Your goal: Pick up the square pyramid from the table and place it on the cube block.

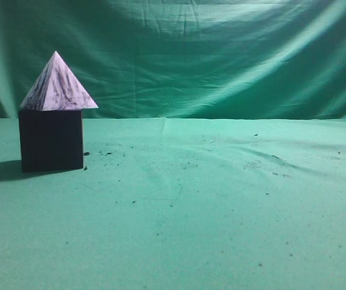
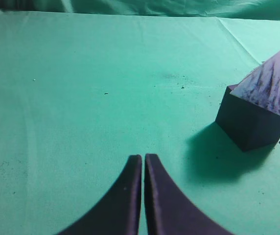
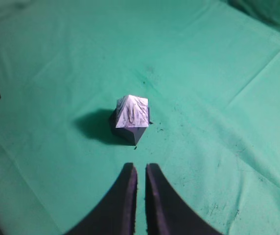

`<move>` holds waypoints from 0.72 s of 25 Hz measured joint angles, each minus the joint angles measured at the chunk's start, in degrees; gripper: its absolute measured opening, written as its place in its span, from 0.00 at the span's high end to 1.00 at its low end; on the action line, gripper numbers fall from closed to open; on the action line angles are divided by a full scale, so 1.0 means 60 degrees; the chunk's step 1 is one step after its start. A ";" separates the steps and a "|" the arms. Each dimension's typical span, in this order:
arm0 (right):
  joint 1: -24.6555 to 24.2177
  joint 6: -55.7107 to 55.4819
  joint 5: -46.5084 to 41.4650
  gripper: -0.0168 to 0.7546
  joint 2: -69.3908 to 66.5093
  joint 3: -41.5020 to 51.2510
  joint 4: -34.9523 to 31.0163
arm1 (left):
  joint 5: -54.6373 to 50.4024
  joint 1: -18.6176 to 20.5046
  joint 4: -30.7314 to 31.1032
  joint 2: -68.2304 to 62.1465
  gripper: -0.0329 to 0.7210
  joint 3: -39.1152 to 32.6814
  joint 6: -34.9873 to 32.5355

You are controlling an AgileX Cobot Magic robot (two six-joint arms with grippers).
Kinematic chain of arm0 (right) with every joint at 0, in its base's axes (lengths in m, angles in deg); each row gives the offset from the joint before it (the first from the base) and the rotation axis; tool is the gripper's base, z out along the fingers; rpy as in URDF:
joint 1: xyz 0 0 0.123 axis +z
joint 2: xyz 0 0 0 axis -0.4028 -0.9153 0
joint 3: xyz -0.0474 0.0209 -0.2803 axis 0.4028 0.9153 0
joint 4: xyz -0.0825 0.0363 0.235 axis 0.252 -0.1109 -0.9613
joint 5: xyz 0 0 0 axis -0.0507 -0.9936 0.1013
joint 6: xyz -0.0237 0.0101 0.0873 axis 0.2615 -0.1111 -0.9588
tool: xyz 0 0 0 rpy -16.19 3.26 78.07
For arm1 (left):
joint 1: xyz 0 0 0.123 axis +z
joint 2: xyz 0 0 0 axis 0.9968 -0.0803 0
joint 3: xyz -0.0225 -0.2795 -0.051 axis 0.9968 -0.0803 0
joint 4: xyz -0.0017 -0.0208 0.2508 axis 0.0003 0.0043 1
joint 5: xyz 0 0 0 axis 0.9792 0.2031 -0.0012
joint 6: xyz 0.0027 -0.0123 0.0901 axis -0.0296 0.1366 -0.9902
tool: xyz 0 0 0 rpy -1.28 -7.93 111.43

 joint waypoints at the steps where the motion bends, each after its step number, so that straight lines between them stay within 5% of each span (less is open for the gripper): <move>1: 0.0000 0.0000 0.0234 0.90 0.0463 0.0438 0.0000 | 0.0000 0.0000 0.0000 0.0000 0.96 0.0000 0.0000; 10: 0.0000 0.0538 -0.1083 0.90 0.3413 0.2297 0.0202 | 0.0000 0.0000 0.0000 0.0000 0.96 0.0000 0.0000; 18: -0.0375 0.0334 0.1203 0.90 0.6316 0.4686 0.0826 | 0.0000 0.0000 0.0000 0.0000 0.96 0.0000 0.0000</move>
